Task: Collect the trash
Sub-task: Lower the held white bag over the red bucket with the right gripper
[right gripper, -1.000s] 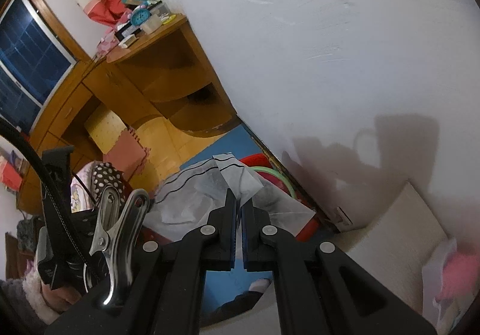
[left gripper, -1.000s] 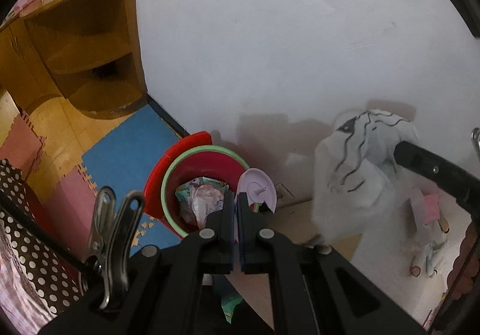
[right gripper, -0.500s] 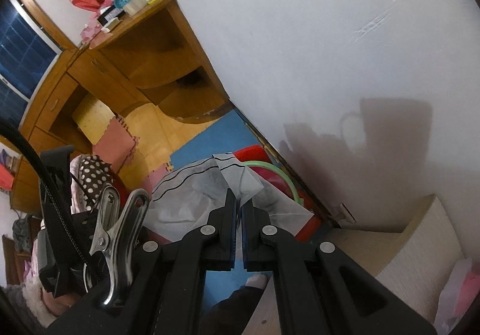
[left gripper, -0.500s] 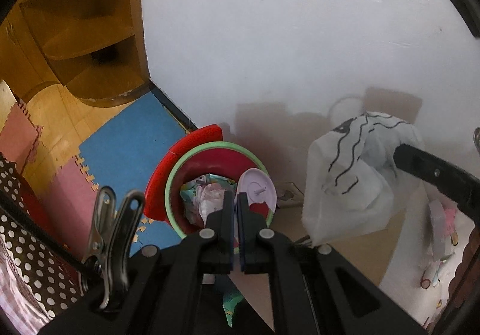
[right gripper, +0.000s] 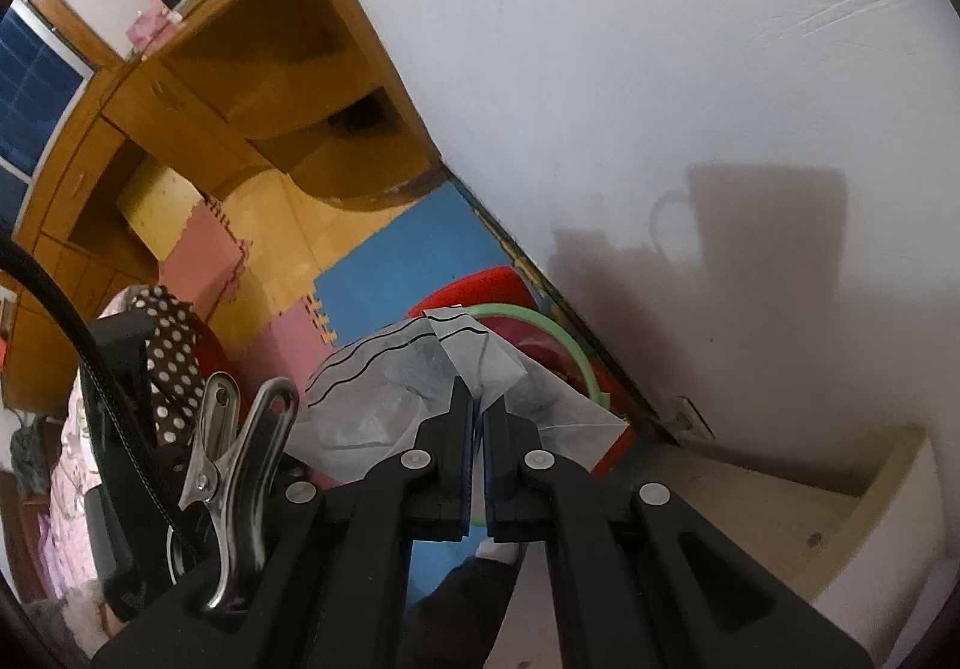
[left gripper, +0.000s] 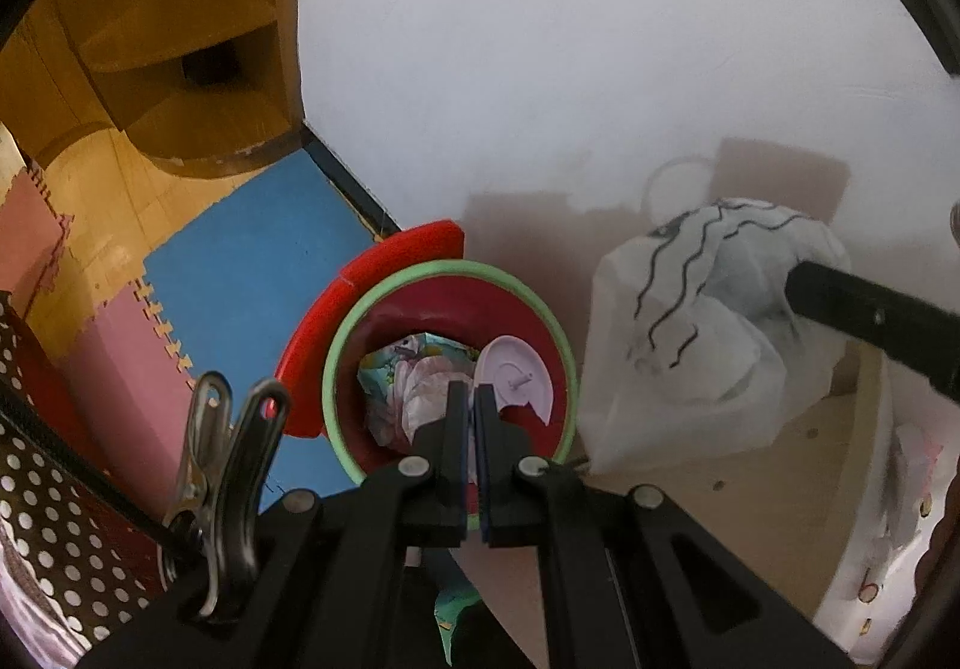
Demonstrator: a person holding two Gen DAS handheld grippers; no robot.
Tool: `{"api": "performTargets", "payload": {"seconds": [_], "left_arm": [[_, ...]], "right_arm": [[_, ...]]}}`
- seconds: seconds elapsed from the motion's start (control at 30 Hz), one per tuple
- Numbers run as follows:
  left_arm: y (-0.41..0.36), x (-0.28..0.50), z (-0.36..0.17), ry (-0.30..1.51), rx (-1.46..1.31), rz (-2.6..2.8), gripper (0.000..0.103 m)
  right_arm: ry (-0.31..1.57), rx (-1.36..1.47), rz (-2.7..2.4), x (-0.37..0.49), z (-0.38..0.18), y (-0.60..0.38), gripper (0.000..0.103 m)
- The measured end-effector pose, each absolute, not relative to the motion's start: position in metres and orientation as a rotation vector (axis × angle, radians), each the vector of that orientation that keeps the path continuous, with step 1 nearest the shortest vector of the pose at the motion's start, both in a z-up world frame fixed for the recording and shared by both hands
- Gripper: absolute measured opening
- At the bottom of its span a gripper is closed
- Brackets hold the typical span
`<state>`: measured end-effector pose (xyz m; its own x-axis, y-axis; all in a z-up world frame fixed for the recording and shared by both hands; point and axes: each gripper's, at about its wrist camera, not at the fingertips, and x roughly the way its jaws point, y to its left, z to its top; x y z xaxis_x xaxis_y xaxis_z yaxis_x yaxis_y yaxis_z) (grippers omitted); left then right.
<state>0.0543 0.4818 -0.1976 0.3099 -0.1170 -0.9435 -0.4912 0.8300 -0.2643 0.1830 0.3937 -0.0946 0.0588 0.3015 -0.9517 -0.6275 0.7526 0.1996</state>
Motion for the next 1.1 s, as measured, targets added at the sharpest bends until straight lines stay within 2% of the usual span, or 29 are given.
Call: {"api": "performTargets", "payload": {"seconds": [0.6,1.1], "left_arm": [[0.508,0.044,-0.316,1.3,-0.674,0.323,0.002],[0.5,0.049,-0.376,1.287,-0.738,0.383,0.001]], "right_arm": [[1.569,-0.347,0.655,0.204,-0.234,0.437,0.003],[1.559,-0.396,0.525,0.23,-0.312,0.441,0.003]]}}
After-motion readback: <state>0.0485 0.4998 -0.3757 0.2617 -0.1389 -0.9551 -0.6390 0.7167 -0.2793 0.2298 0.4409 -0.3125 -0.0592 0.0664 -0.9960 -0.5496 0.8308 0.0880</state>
